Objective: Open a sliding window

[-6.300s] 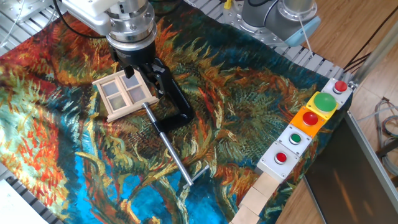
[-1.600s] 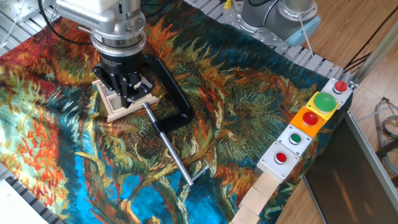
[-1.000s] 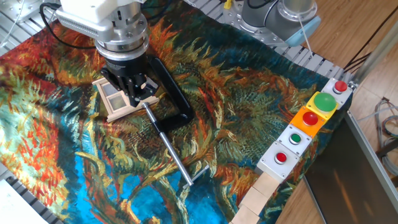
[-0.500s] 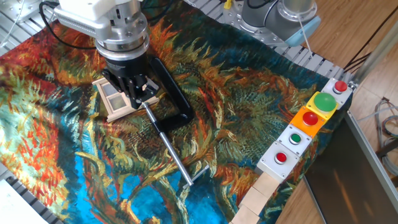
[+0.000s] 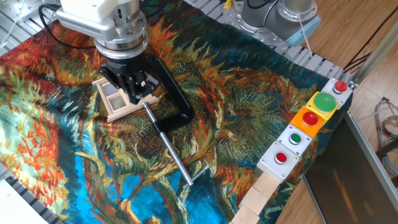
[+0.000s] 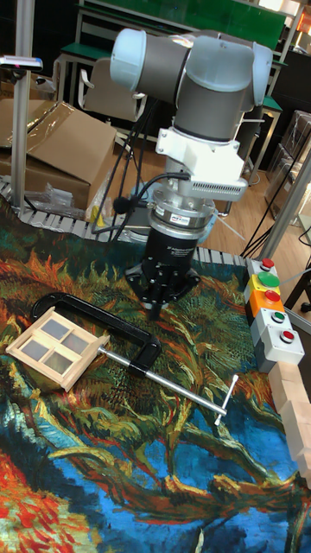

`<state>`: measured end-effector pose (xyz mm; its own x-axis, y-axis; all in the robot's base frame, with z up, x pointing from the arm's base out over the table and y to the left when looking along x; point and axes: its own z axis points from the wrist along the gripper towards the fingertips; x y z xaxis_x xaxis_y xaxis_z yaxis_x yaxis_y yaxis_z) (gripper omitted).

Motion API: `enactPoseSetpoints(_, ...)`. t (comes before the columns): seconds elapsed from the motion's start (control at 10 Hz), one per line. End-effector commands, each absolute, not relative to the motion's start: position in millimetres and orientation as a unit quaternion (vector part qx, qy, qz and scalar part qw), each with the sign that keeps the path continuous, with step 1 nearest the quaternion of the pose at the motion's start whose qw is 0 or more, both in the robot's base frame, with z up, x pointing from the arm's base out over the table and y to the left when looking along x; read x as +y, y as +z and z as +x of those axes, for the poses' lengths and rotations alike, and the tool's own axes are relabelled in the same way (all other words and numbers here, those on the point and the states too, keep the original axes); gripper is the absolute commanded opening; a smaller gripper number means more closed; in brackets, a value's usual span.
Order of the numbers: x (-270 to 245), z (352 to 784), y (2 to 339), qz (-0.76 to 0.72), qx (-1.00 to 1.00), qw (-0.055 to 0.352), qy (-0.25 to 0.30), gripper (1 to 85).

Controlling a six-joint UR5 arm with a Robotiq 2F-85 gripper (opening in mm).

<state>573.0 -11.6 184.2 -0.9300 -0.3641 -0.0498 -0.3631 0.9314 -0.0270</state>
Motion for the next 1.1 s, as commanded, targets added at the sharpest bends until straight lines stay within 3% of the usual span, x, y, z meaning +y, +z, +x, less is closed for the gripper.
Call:
enactPoseSetpoints(0.0,-52.2,548.5,163.5,-0.254,0.967,0.012,-0.02,15.0)
enactPoseSetpoints(0.2,-46.1,551.5,159.1,-0.254,0.967,0.038,-0.001,21.0)
enactPoseSetpoints(0.3,-52.1,548.7,158.8,-0.244,0.969,0.03,-0.011,21.3)
enactPoseSetpoints(0.6,-62.3,550.8,158.5,-0.222,0.974,0.024,-0.044,14.3)
enactPoseSetpoints(0.7,-66.6,546.4,148.9,-0.217,0.974,0.009,-0.056,1.3)
enactPoseSetpoints(1.0,-109.6,543.7,123.2,-0.279,0.957,0.002,-0.084,2.3)
